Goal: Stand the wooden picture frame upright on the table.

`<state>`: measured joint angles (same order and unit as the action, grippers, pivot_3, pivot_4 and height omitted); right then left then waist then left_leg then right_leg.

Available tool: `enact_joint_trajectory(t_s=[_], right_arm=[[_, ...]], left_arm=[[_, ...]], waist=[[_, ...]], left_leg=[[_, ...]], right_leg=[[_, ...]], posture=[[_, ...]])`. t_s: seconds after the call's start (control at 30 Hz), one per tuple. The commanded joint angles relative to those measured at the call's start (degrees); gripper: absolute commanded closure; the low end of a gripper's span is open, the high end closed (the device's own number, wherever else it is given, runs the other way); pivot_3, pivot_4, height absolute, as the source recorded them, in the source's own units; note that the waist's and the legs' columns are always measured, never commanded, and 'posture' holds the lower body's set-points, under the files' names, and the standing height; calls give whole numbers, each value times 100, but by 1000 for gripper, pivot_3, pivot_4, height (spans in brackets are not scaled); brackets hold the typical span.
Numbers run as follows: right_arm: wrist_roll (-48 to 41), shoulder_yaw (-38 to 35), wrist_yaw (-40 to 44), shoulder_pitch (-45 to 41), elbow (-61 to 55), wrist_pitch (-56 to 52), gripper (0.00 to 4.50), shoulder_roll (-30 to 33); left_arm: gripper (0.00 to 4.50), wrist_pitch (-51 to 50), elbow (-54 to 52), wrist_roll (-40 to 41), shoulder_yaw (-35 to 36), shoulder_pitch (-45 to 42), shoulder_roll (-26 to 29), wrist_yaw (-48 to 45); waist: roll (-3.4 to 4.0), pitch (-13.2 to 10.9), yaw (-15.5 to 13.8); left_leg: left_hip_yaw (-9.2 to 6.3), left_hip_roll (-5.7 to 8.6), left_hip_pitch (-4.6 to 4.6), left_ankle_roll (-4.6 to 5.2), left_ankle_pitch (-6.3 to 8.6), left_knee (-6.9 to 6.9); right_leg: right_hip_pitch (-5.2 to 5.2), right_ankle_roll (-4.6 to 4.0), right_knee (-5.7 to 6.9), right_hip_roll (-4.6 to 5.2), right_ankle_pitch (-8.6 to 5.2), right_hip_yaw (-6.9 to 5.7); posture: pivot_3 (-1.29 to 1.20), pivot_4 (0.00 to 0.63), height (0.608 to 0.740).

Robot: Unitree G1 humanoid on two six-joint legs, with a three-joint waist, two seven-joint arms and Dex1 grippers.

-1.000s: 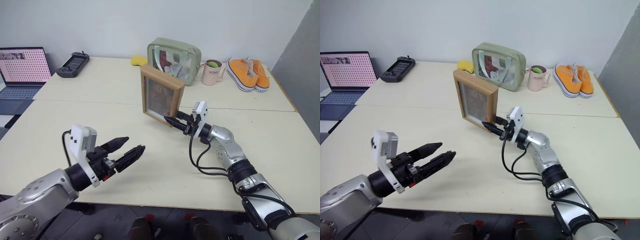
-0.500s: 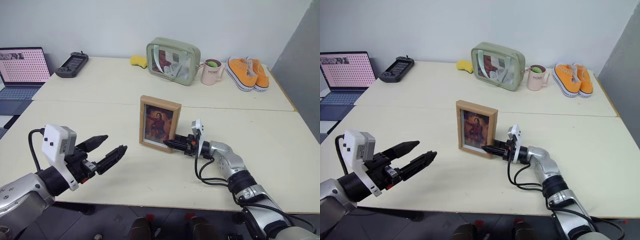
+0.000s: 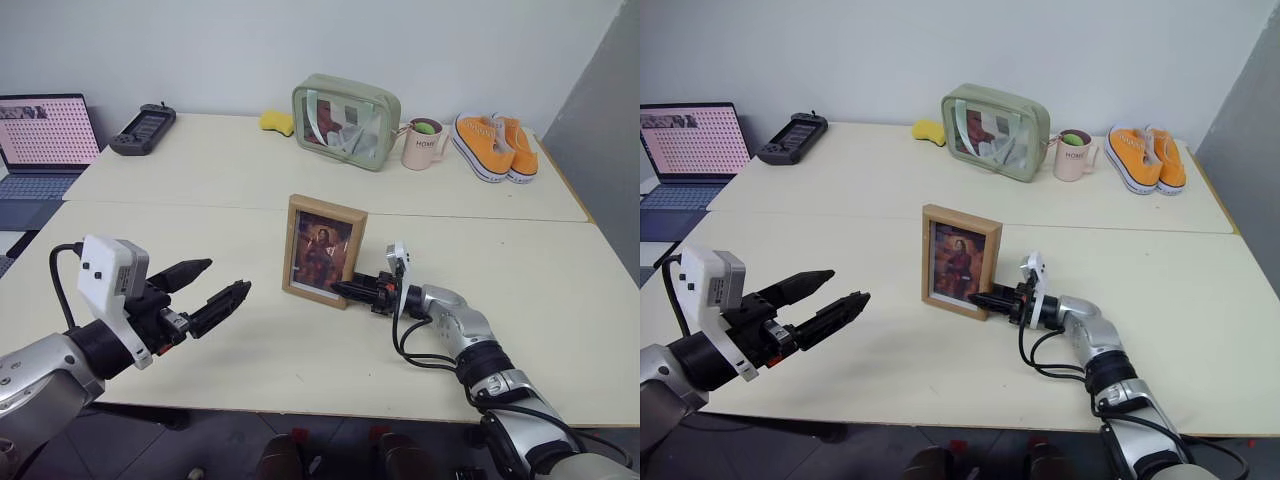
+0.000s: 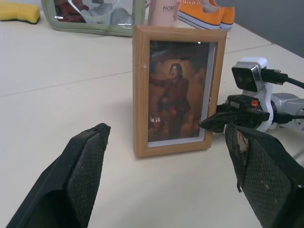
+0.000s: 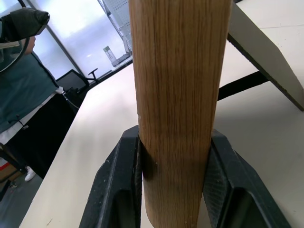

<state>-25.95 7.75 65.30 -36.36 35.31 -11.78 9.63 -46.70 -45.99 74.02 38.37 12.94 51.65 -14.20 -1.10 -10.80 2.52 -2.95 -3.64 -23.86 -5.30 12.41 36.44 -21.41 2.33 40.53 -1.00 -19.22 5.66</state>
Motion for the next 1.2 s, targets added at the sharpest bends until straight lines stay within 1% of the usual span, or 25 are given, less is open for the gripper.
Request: enact_joint_trajectory(t_s=[0.03,0.07,0.17,0.33,0.43,0.53,0.6,0.73,0.8,0.87,0.97,1.03,1.2], right_arm=[[35,-201,-49,17,-170,1,2120,-1],[77,-200,-64,23,-180,69,1822,2],[239,-169,-119,46,-213,235,1249,8],[392,-168,-130,56,-286,331,1249,28],[543,-163,-251,110,-531,308,1249,163],[680,-151,-406,258,-1026,113,1249,413],[657,-167,-451,460,-1731,-298,1249,734],[-121,-540,-430,950,-3582,-1584,1249,1514],[-382,-787,-527,1237,-4369,-1988,1249,1925],[-549,-1004,-690,1481,-4891,-2266,1249,2200],[-857,-1251,-876,1762,-5498,-2616,1249,2458],[-1118,-1419,-1059,1784,-5825,-2891,1249,2548],[-1402,-1564,-1317,1699,-6045,-3149,1249,2655]], left_arm=[[360,85,45,58,-23,-101,56,51],[360,85,48,56,-39,-119,53,58],[360,98,60,49,-107,-175,42,69],[360,98,102,103,-175,-253,24,106],[360,112,164,202,-275,-363,4,76],[360,91,251,343,-368,-504,59,-45],[360,56,337,270,-479,-622,163,-258],[360,33,655,62,-716,-873,308,-639],[360,41,847,-35,-873,-1058,342,-829],[360,19,963,-75,-1025,-1227,347,-992],[360,-56,1033,-67,-1184,-1383,354,-1184],[360,-82,1080,-115,-1257,-1493,418,-1383],[360,-156,1209,-190,-1273,-1679,506,-1657]], waist=[[0,0,2],[0,0,6],[0,0,7],[0,0,10],[0,0,7],[0,0,-7],[0,0,-28],[4,-2,-66],[6,-3,-66],[5,-3,-65],[3,-2,-55],[2,-3,-28],[2,-3,-20]], left_leg=[[0,0,0,0,0,-1],[0,0,0,0,0,-2],[0,0,0,0,0,-5],[0,0,0,0,0,-13],[0,0,0,-1,0,-17],[0,0,-1,-1,0,-20],[0,3,-1,-1,0,-21],[-1,3,-2,-1,-1,-33],[-1,2,-2,-1,-1,-39],[-1,-1,-2,-1,0,-43],[2,-1,-5,0,0,-46],[6,-2,-6,0,0,-46],[5,-2,-4,0,0,-44]], right_leg=[[0,0,0,0,0,0],[0,0,-1,0,0,0],[0,0,-5,0,0,0],[1,0,-12,0,0,0],[0,0,-15,0,0,-1],[1,0,-19,1,0,-2],[2,1,-21,3,1,-2],[1,1,-29,3,1,-2],[0,1,-36,3,1,-2],[2,1,-45,1,0,-3],[2,1,-54,1,0,-2],[1,1,-57,1,0,2],[1,2,-56,1,0,1]], posture=[[0,150,740],[0,150,740],[0,150,740],[0,150,740],[0,150,740],[0,150,740],[0,150,740],[0,150,740],[0,150,740],[0,150,740],[0,150,740],[0,150,740],[0,150,740]])
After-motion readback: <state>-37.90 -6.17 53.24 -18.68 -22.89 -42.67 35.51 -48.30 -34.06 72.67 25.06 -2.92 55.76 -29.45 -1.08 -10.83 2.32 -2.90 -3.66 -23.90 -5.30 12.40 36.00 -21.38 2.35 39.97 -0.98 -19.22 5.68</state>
